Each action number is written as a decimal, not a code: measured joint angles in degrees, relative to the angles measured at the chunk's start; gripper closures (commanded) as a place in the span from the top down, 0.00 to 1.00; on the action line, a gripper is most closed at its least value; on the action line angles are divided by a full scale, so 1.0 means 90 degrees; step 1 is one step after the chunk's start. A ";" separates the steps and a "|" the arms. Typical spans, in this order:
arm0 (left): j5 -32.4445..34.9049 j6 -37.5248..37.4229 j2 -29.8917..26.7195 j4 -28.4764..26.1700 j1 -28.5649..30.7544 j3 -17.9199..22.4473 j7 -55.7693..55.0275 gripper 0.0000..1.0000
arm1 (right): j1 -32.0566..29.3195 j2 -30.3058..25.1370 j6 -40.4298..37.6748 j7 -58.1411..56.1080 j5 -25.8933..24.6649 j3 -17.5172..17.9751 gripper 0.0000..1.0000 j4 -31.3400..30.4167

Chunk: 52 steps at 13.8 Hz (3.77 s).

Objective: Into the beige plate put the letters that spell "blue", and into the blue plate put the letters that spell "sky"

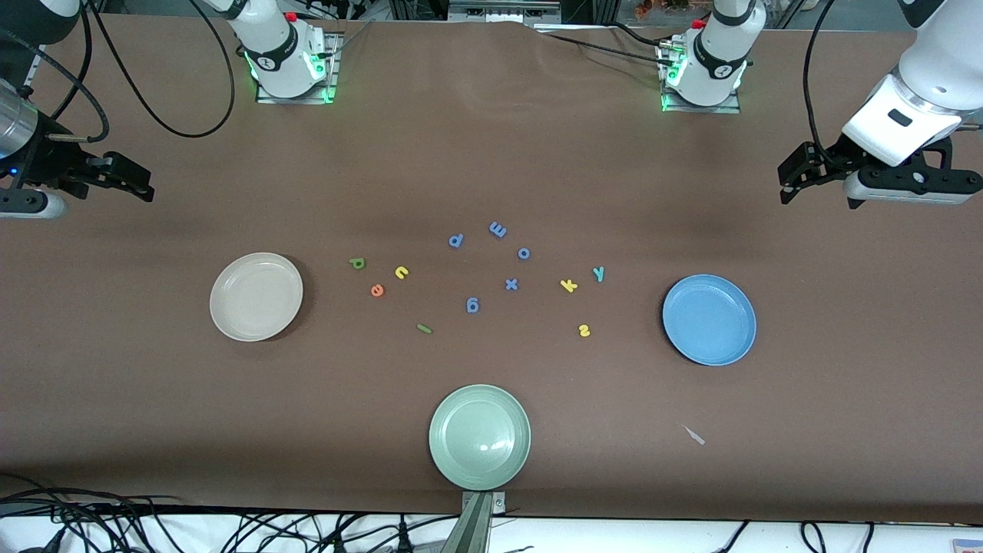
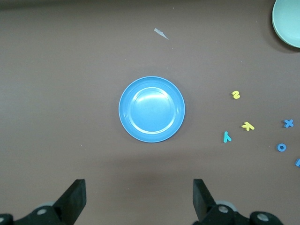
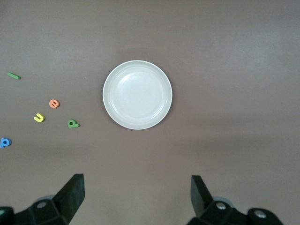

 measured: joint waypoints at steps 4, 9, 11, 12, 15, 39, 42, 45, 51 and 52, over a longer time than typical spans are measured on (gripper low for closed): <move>0.0000 0.0000 0.0000 0.0000 0.0000 0.0000 0.0000 1.00 | 0.0000 0.0000 0.0000 0.0000 0.0000 0.0000 1.00 0.0000; 0.0000 0.0000 0.0000 0.0000 0.0000 0.0000 0.0000 1.00 | 0.0000 0.0000 0.0000 0.0000 0.0000 0.0001 1.00 0.0000; 0.0000 0.0000 0.0000 0.0000 0.0000 0.0000 0.0000 1.00 | 0.0000 0.0000 0.0000 0.0000 0.0000 0.0001 1.00 0.0000; 0.0000 -0.0001 0.0000 0.0000 0.0000 0.0000 0.0000 1.00 | 0.0000 0.0000 0.0000 0.0000 0.0000 0.0001 1.00 0.0000; 0.0000 -0.0013 0.0000 0.0000 0.0000 0.0000 0.0000 1.00 | 0.0000 0.0000 0.0000 0.0000 0.0001 0.0001 1.00 0.0000; 0.0000 -0.0022 0.0003 0.0003 0.0006 0.0001 0.0000 1.00 | 0.1971 0.3159 0.2961 0.2393 0.0315 0.0185 1.00 0.0138; 0.0000 -0.0023 0.0003 0.0002 0.0006 0.0001 0.0000 1.00 | 0.2366 0.3529 0.3621 0.3249 0.0343 0.0193 1.00 0.0079; 0.0000 -0.0023 0.0003 0.0002 0.0006 0.0001 0.0000 1.00 | 0.2497 0.3762 0.4258 0.3601 0.0390 0.0199 1.00 -0.0181; 0.0000 -0.0023 0.0003 0.0002 0.0006 0.0001 0.0000 1.00 | 0.2497 0.3844 0.4922 0.3697 0.0763 0.0228 1.00 -0.0868; 0.0001 -0.0024 0.0003 0.0002 0.0007 -0.0001 0.0000 1.00 | 0.2495 0.3844 0.4946 0.3697 0.0768 0.0228 1.00 -0.0938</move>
